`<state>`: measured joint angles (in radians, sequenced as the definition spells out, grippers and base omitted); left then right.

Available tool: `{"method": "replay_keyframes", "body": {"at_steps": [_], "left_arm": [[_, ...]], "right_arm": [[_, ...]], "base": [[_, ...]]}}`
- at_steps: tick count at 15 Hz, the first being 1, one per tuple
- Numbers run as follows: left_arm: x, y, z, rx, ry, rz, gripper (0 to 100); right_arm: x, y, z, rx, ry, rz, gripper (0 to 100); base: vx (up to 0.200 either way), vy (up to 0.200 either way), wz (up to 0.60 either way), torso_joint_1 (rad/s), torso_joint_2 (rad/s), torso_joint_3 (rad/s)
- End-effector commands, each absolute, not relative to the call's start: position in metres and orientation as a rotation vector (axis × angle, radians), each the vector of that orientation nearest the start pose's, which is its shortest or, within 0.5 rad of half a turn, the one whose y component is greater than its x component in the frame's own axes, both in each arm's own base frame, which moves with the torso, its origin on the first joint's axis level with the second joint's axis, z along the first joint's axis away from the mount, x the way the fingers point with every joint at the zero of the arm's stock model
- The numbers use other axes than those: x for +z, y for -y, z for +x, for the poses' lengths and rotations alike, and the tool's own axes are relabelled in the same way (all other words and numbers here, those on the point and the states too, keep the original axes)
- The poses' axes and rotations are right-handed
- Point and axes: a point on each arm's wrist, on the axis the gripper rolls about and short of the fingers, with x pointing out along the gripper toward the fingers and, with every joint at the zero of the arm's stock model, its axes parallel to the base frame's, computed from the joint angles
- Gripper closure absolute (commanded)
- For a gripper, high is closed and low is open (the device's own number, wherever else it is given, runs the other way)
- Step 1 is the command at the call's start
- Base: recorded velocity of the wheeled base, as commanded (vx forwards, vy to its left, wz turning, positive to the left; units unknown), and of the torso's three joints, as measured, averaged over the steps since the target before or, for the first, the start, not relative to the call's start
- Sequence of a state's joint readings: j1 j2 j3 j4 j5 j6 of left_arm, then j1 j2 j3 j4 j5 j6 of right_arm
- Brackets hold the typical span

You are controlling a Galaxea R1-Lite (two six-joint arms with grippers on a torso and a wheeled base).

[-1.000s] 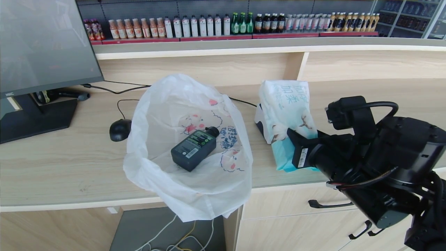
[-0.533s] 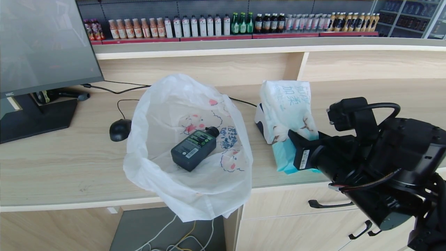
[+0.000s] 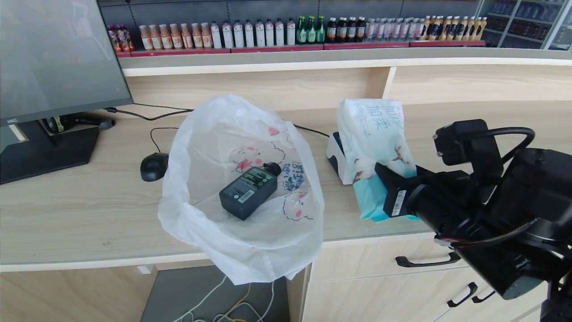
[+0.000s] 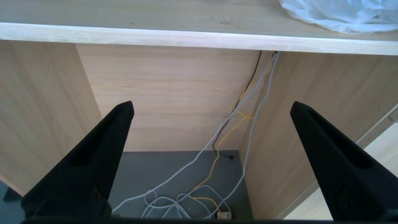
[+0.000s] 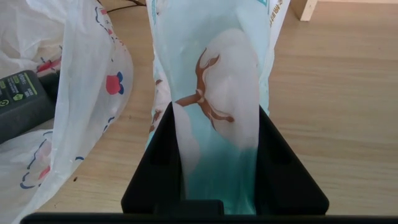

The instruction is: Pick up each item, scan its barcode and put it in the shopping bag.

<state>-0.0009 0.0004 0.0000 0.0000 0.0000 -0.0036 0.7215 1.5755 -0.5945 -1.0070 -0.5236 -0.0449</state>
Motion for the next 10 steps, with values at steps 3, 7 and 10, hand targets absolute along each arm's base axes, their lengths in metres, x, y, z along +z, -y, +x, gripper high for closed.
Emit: {"method": "replay_keyframes", "body": {"at_steps": [3,7,10], "left_arm": [[0.075,0.0,-0.023,-0.002,0.0,-0.005,0],[0.075,0.0,-0.023,0.0,0.0,-0.003,0],[0.075,0.0,-0.023,-0.002,0.0,-0.002,0]], "right_arm": [[0.204,-0.151,0.185,0.212,0.064,0.003,100],[0.204,-0.152,0.181,0.231,0.161,0.079,100],[0.213,-0.152,0.18,0.235,0.248,0.142,100]], "base": [[0.0,0.0,0.0,0.0,0.0,0.0],[0.0,0.0,0.0,0.0,0.0,0.0],[0.0,0.0,0.0,0.0,0.0,0.0]]}}
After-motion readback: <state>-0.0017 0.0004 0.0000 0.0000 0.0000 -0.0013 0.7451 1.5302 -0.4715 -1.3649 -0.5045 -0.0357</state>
